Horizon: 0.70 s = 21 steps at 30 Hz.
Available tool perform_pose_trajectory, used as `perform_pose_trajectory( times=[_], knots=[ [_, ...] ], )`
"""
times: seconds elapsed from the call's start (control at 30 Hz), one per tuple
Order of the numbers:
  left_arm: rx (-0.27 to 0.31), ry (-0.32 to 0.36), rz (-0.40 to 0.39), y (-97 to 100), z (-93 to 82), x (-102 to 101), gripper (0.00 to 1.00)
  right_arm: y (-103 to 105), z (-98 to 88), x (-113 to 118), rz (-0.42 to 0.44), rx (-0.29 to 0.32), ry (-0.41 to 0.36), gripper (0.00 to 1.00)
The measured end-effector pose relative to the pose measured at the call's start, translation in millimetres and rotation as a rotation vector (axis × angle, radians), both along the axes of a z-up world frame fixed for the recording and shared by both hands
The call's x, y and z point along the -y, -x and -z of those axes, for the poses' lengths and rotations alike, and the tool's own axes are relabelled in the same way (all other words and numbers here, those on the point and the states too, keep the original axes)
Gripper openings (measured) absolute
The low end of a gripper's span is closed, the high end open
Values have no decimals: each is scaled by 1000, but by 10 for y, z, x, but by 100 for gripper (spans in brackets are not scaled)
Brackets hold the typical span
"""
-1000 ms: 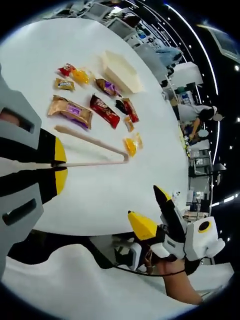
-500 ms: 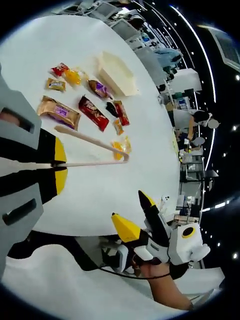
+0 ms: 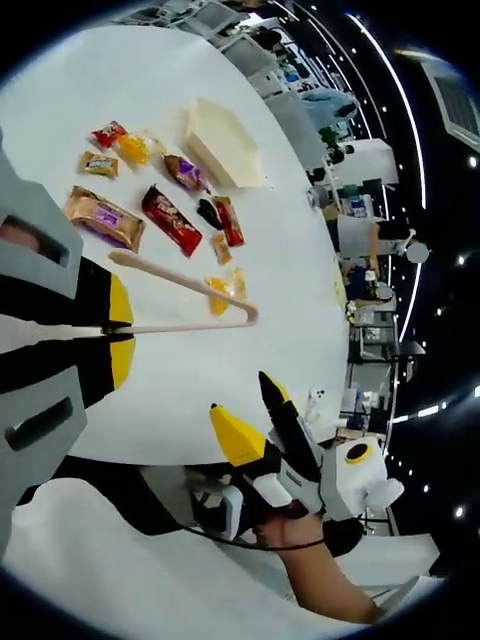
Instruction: Place the target food into the container with the food tongs after gripping and lifting it, then release it inside without dropping or visibly crushing the food.
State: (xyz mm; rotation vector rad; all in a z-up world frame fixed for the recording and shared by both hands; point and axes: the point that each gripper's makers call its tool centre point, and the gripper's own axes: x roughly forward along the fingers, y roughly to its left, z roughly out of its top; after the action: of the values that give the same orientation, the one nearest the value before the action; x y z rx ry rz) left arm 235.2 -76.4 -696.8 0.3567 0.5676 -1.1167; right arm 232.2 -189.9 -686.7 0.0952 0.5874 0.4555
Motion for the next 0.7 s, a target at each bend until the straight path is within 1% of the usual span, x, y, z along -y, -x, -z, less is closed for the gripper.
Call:
perform_pose_trajectory(
  times=[0.13, 0.23, 0.3, 0.57, 0.63, 0.7],
  knots=[
    [3, 2, -5, -42, -20, 13, 0, -5, 22, -3, -7, -3, 0, 71],
    [1, 10, -8, -75, -55, 47, 0, -30, -7, 18, 0, 6, -7, 71],
    [1, 14, -4, -71, -66, 64, 0, -32, -31, 37, 10, 13, -10, 71],
    [9, 8, 23, -11, -62, 106, 0, -1, 6, 90, 21, 7, -12, 70],
    [5, 12, 13, -41, -66, 104, 0, -10, 15, 102, 24, 2, -13, 70],
    [0, 16, 9, -48, -89, 103, 0, -33, -9, 103, 28, 10, -22, 70]
  ],
)
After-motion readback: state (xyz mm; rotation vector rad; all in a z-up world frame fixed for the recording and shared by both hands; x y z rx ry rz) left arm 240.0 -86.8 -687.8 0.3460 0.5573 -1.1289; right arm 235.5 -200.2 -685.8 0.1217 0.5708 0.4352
